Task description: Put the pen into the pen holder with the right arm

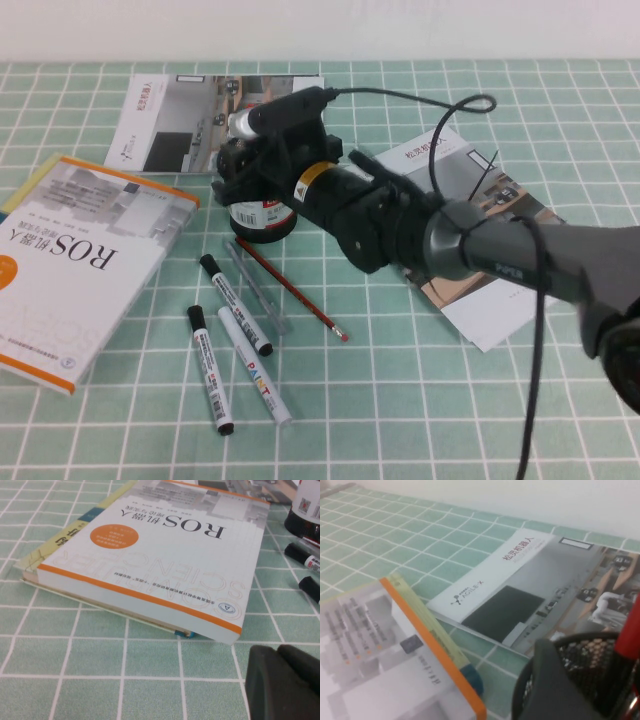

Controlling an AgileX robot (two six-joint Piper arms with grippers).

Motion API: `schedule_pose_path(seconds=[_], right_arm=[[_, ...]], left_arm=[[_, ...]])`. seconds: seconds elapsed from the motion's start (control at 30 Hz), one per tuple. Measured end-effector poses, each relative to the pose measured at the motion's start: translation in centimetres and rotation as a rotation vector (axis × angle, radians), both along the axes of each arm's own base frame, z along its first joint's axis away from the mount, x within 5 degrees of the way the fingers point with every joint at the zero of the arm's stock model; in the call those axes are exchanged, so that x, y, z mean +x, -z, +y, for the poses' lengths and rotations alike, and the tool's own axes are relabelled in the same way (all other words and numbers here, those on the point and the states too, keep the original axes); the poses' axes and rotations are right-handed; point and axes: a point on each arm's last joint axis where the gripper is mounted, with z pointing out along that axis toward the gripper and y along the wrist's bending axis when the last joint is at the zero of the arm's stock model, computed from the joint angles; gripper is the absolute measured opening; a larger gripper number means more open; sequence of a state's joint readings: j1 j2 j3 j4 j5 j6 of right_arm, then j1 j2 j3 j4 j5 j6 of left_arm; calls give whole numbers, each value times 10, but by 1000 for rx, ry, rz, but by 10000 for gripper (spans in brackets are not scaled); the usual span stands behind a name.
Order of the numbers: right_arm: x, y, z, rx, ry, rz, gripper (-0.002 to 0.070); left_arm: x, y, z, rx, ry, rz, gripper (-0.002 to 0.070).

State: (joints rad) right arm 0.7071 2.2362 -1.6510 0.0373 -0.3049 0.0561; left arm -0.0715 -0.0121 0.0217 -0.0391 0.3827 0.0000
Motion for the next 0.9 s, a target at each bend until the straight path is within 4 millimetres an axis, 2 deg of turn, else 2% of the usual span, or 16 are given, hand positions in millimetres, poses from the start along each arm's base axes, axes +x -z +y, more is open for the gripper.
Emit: schedule_pose_path(seconds=[0.13,0.23,0.33,0.4,0.5,0.73,0.83,0.9], right_arm=[[-4,-18,-3,-14,-2,20,305],[-11,-37,-8,-46,-5,61,263],[-22,-64,-17,-95,-12,110,177],[-32,-85,-26,-145,-19,138,81],[-49,-114,-41,-210,-24,170,12],[-98,-177,-84,-321,-43,203,-16],[-125,-192,-107,-319,-44,196,-17],[-144,-194,-123,-322,-45,202,-18]], left_arm=[[0,0,0,0,0,0,-4],[0,0,0,0,0,0,-4],[0,0,0,0,0,0,-4],[0,0,0,0,0,0,-4],[0,0,0,0,0,0,-4],[0,0,0,0,0,0,-4],[0,0,0,0,0,0,-4],[0,0,0,0,0,0,-4]])
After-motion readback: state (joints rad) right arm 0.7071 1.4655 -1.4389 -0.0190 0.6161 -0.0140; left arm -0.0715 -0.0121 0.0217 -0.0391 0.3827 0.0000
